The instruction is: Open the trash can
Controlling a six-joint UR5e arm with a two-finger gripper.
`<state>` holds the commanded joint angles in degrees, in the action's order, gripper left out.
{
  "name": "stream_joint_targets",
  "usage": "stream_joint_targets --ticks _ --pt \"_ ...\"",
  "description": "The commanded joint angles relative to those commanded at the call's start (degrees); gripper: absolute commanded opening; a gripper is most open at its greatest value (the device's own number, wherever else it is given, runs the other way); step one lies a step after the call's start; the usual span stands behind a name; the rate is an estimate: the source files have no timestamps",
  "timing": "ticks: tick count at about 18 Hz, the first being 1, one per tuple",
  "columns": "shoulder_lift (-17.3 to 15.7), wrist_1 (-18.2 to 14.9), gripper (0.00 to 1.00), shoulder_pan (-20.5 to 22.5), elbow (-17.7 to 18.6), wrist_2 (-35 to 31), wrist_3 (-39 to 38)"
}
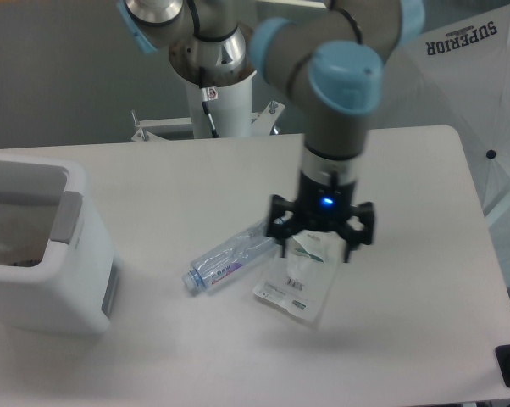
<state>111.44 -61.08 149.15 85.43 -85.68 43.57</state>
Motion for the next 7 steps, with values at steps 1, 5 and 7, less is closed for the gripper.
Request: stream_joint_targets --ticks 1,5,7 --pt "0.7 0.0 1.0 0.09 0.0 -1.58 2.8" --pt "4.65 2.54 1.0 0.35 -1.05 -4.67 16.17" --pt "5.28 4.82 1.0 0.35 -0.53 -4.85 17.24"
